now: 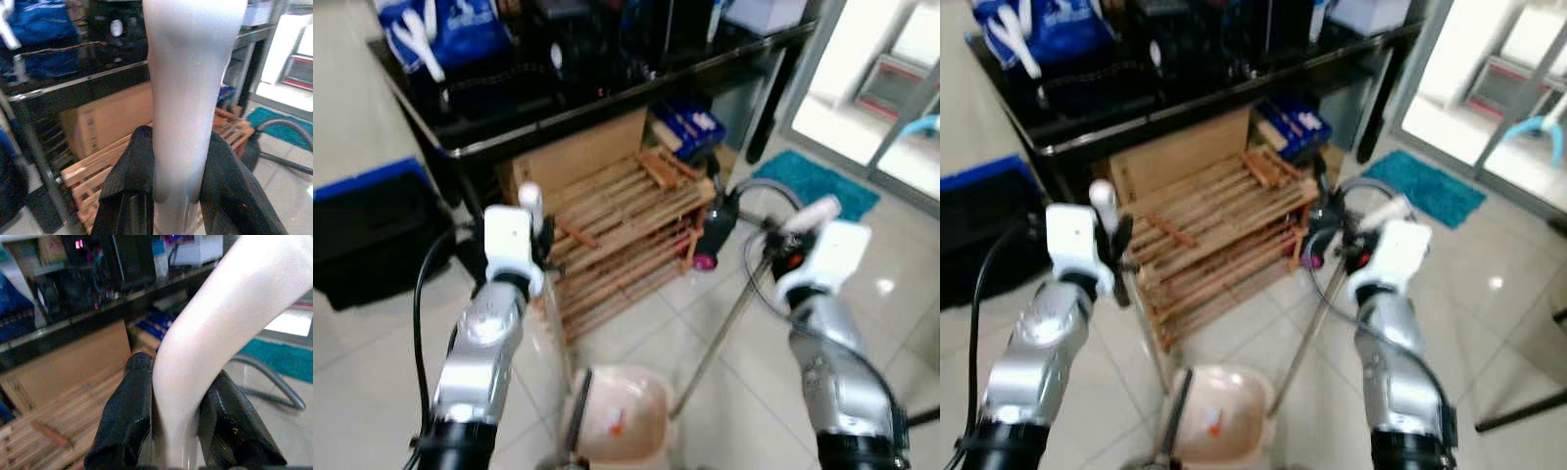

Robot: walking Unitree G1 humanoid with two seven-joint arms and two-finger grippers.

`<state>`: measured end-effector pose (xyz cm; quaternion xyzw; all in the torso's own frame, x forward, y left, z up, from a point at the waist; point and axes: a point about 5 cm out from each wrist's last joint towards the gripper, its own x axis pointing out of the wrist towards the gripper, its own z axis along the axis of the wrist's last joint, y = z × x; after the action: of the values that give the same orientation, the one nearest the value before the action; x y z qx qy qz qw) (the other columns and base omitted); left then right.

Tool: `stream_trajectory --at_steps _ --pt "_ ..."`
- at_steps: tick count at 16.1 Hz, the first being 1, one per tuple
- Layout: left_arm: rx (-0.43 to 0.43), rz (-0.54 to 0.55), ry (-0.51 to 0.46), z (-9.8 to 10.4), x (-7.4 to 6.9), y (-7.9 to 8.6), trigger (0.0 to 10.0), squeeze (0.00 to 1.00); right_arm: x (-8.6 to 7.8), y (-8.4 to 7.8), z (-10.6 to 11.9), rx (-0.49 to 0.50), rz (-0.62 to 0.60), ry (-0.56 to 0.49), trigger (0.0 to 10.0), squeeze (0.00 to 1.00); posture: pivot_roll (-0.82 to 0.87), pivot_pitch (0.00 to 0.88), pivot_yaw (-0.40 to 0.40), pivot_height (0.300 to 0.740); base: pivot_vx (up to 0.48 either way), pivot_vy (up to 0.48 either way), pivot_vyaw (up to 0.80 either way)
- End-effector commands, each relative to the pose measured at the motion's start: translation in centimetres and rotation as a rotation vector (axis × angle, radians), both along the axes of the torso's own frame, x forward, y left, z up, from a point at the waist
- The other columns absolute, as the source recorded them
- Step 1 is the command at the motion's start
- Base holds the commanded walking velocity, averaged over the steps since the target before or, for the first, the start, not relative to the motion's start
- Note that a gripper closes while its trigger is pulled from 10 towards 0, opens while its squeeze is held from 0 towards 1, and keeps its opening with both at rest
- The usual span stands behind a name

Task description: Sweep floor

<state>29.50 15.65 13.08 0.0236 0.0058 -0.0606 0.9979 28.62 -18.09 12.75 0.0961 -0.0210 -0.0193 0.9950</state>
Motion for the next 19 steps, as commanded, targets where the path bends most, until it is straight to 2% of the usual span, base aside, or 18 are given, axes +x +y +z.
stream_trajectory --at_steps 1,2,3,6,7,9,14,15,17,19 --pt "0.022 -0.020 0.001 0.3 0.0 -0.3 4.7 0.00 0.1 0.2 0.7 -0.017 0.002 -0.020 7.5 0.00 0.02 0.000 -0.004 0.740 0.000 0.000 0.00" --pt "0.040 -0.013 0.012 0.2 0.1 -0.3 10.0 0.00 0.2 0.2 0.7 -0.020 0.012 -0.021 10.0 0.00 0.02 0.000 -0.004 0.740 0.000 0.000 0.00" --pt "0.054 -0.014 0.015 0.3 0.1 -0.4 10.0 0.00 0.2 0.0 0.9 -0.056 -0.009 -0.006 10.0 0.00 0.02 0.000 -0.005 0.740 0.000 0.000 0.00" --pt "0.086 -0.032 0.016 1.0 0.1 -0.6 10.0 0.00 0.0 -0.3 1.2 -0.016 -0.040 0.020 10.0 0.00 0.03 0.000 -0.007 0.740 0.000 0.000 0.00" --pt "0.091 -0.033 0.007 1.0 0.1 -0.6 10.0 0.00 0.0 -0.4 1.3 -0.006 -0.047 0.014 10.0 0.00 0.02 0.000 -0.005 0.740 0.000 0.000 -0.80" --pt "0.119 -0.026 0.011 0.4 -0.3 -0.2 10.0 0.00 -0.1 -0.9 1.8 -0.094 -0.072 -0.005 10.0 0.00 0.01 0.000 0.005 0.740 0.000 0.000 -0.78" --pt "0.139 -0.003 -0.003 0.2 -0.7 0.4 10.0 0.00 -0.4 -1.3 1.6 -0.125 -0.095 0.032 10.0 0.00 0.01 0.000 -0.003 0.740 0.000 0.000 -0.79" --pt "0.141 -0.003 -0.005 0.2 -0.7 0.4 10.0 0.00 -0.4 -1.3 1.6 -0.127 -0.098 0.033 10.0 0.00 0.01 0.000 -0.003 0.740 0.000 0.000 -0.79" --pt "0.119 -0.034 -0.015 0.1 -0.8 -0.2 10.0 0.00 -0.4 -1.3 1.6 -0.062 -0.122 0.030 10.0 0.00 0.01 0.000 0.000 0.740 0.000 0.000 -0.79" --pt "0.116 -0.057 -0.016 0.1 -0.8 -0.5 10.0 0.00 -0.5 -1.4 1.8 -0.058 -0.128 0.023 10.0 0.00 0.01 0.000 -0.001 0.740 0.000 0.000 -0.79"
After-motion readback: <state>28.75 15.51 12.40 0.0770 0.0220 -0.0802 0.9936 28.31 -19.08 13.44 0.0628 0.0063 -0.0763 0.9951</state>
